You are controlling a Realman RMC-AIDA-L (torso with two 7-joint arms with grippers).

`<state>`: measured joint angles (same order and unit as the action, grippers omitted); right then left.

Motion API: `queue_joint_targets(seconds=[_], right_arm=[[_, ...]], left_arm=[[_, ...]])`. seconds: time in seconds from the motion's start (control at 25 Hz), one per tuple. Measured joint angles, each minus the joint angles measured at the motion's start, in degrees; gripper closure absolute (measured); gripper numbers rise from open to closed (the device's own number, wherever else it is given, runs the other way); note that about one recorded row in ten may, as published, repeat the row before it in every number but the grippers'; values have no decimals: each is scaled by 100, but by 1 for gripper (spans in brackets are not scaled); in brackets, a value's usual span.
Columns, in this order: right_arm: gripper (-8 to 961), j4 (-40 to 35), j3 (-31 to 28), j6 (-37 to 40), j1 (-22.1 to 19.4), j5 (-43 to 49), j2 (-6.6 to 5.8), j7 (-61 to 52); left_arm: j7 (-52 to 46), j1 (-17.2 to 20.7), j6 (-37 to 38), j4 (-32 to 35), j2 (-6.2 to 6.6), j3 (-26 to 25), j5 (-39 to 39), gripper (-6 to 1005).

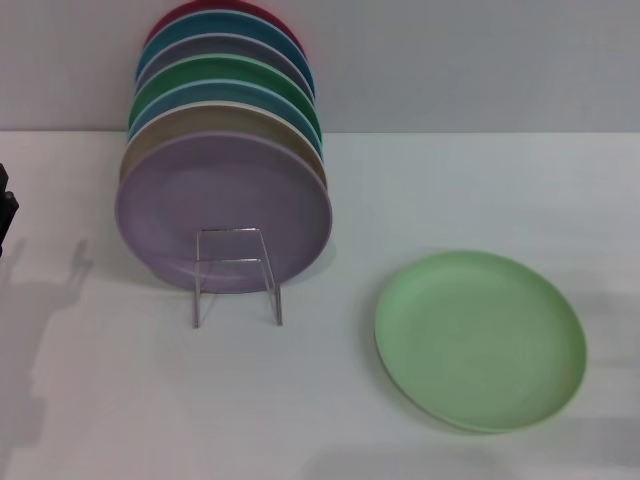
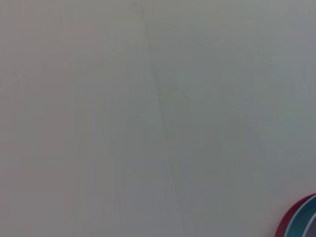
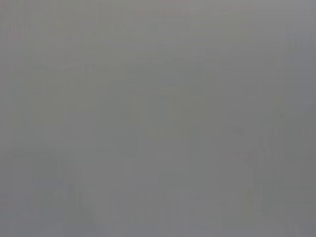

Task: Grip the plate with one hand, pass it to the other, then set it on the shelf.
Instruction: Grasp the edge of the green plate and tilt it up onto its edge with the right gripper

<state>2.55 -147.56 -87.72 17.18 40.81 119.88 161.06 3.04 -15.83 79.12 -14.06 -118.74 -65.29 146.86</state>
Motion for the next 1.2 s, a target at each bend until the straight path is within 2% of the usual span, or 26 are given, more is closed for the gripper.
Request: queue_joint_targets(seconds=[0.44, 0.72, 0.84, 0.96, 1.0, 1.04, 1.2], right_arm=[[121, -31, -1, -85, -9, 0, 0, -22], [122, 251, 227, -900, -33, 66, -21, -679], [122, 924, 485, -585, -7, 181, -69, -1329], [122, 1909, 925, 64, -43, 394, -34, -1855], [122, 2579, 1367, 615, -96, 433, -19, -2325], [122, 2579, 1367, 615, -96, 433, -19, -2325], [122, 4373, 2673, 2504, -385, 639, -75, -3785]], left_arm=[[-51, -24, -28, -6, -8, 5, -9, 194], [-51, -25, -50, -9, -2, 25, -9, 195], [-51, -25, -50, -9, 0, 18, -9, 195], [-50, -34, -48, -9, -1, 4, -9, 196], [-50, -55, -48, -16, -4, 9, -10, 196], [-51, -65, -50, -38, -6, 20, -9, 196], [-53, -76, -72, -73, -8, 33, -8, 197]])
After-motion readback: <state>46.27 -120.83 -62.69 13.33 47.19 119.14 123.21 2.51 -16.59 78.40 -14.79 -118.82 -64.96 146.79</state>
